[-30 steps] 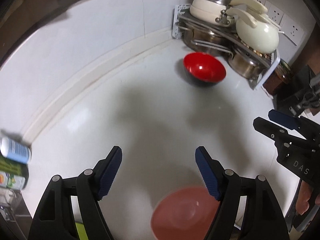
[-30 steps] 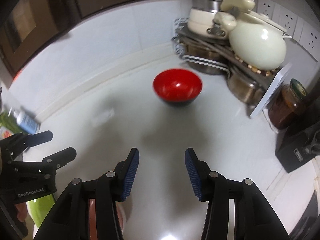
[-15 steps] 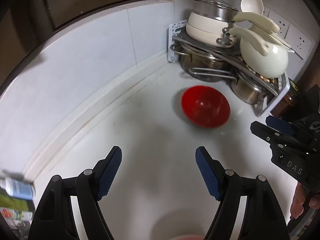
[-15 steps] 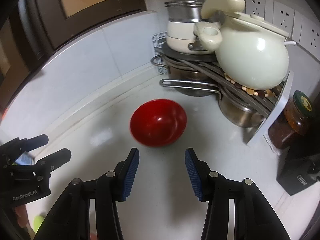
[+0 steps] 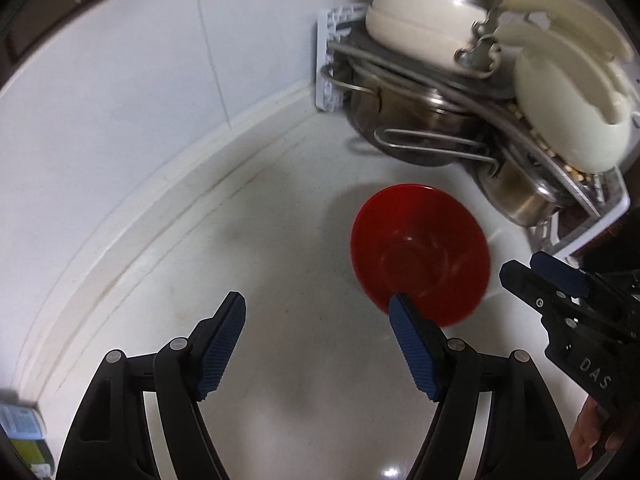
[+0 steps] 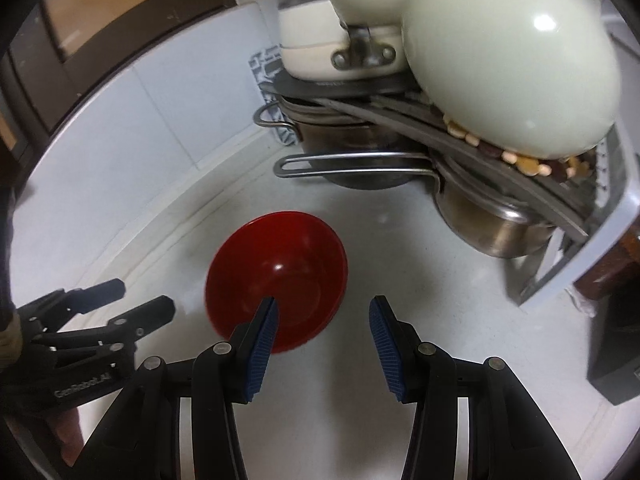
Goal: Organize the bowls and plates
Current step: 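Lower both grippers onto the red bowl rim and close, then lift the red bowl with both grippers and carry it over the pink bowl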
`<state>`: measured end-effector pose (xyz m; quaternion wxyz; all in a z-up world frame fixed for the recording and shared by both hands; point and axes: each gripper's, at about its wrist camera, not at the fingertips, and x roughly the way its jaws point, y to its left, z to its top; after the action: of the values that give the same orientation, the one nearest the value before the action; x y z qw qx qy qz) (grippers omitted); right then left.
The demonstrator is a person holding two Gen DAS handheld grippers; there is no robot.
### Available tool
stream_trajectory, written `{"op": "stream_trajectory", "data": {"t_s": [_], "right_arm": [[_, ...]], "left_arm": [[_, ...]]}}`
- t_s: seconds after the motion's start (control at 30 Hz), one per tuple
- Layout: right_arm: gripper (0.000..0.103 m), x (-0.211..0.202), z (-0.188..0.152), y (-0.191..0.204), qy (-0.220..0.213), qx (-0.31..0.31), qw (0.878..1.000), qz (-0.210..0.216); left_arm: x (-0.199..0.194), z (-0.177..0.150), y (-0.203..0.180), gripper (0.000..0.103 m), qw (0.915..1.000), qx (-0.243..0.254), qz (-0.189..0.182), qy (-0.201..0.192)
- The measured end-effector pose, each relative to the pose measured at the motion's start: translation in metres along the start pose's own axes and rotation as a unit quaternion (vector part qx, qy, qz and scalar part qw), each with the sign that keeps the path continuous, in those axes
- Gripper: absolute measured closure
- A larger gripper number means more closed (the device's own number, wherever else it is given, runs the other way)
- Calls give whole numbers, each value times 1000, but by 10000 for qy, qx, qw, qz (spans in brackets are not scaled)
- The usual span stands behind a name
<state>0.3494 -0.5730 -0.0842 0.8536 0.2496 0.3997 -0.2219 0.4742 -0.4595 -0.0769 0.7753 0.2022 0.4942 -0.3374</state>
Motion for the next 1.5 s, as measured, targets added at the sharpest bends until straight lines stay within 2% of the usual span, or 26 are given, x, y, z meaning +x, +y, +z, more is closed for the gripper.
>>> {"op": "stream_trajectory", "data": {"t_s": [0.33, 0.57, 0.63, 0.7, 0.8, 1.03, 1.5], "right_arm": [[70, 37, 7, -7, 314, 94, 9994, 102], [78, 49, 5, -7, 477, 87, 9988, 52], [83, 52, 5, -6, 544, 94, 9984, 78], [86, 55, 4, -5, 576, 96, 9982, 102], [87, 55, 4, -4, 581, 107, 9982, 123], [89, 51, 3, -1, 576, 63, 9983, 62], [89, -11, -4, 26, 446, -255, 9981, 338]], "left_arm": [[46, 19, -9, 39, 9995, 22, -198, 241], [69, 21, -9, 65, 9977, -59, -367, 558], [74, 21, -9, 72, 9965, -93, -506, 653], [74, 21, -9, 79, 9952, -161, -682, 684], [73, 21, -12, 89, 9946, -134, -750, 701], [61, 16, -13, 89, 9952, -111, -664, 714], [-19, -15, -4, 88, 9966, -423, -556, 434]]}}
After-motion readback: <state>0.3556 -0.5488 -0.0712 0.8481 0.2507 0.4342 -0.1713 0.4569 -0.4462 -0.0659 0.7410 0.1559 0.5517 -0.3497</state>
